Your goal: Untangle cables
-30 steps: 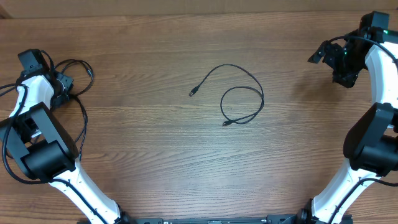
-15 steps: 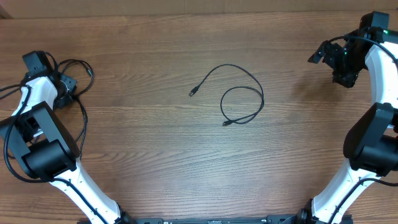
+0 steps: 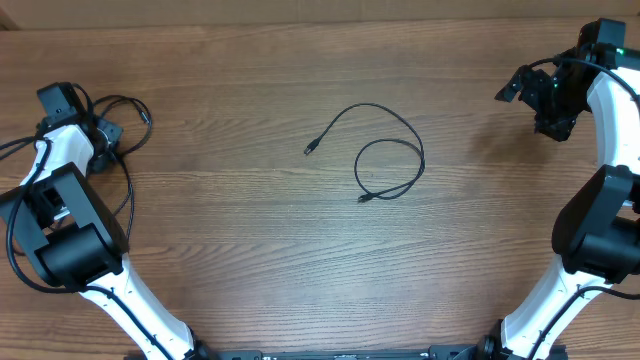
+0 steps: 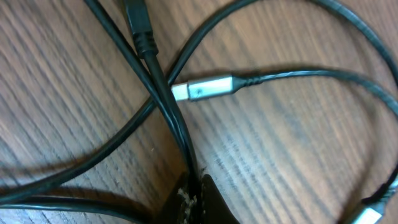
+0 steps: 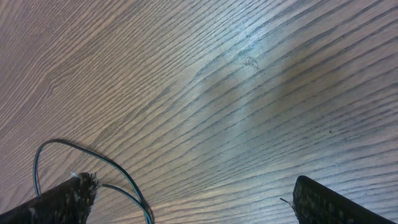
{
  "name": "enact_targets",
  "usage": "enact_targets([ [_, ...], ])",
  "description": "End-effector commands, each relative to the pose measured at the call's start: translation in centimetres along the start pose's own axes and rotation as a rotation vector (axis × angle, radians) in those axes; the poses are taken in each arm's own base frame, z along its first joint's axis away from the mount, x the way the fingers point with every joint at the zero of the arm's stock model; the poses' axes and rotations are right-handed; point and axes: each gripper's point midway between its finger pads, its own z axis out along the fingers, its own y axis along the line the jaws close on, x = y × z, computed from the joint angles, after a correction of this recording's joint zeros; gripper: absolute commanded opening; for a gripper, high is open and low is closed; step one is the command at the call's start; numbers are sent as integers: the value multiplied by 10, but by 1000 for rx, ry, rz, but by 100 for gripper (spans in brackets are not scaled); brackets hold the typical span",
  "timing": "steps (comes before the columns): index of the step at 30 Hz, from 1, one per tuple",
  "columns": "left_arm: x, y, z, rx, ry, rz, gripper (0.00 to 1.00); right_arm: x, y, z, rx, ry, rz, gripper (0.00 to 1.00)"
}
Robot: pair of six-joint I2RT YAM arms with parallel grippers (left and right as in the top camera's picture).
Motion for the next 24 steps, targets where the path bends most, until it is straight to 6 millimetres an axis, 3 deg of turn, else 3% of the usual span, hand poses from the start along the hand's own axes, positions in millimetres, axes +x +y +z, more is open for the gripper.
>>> enact_targets([
  [1, -52, -26, -40, 86, -124, -8, 4, -4, 0, -4, 2, -17, 1, 100],
  [7, -89, -32, -72, 134, -211, -36, 4, -4, 0, -4, 2, -17, 1, 100],
  [8, -92, -33, -75, 143, -214, -38, 9, -4, 0, -4, 2, -17, 1, 100],
  [9, -93, -33, -76, 146, -214, -39, 23, -4, 0, -4, 2, -17, 1, 100],
  [10, -93, -33, -76, 148, -212, -40, 47, -4, 0, -4, 2, -17, 1, 100],
  [12, -89, -32, -75, 145, -194, -38, 69, -4, 0, -4, 2, -17, 1, 100],
  [13, -86, -30, -74, 137, -183, -38, 76, -4, 0, -4, 2, -17, 1, 100],
  [14, -82, -28, -73, 130, -167, -38, 83, -4, 0, -4, 2, -17, 1, 100],
  [16, -75, -30, -72, 143, -132, -33, 88, -4, 0, -4, 2, -17, 1, 100],
  [18, -50, -40, -72, 203, -16, -21, 100, -4, 0, -4, 2, -17, 1, 100],
  [21, -26, -47, -74, 244, 91, -14, 100, -4, 0, -4, 2, -17, 1, 100],
  [22, -6, -53, -76, 264, 169, -5, 100, -4, 0, -4, 2, -17, 1, 100],
  [24, 15, -55, -79, 259, 244, 10, 100, -4, 0, -4, 2, -17, 1, 100],
])
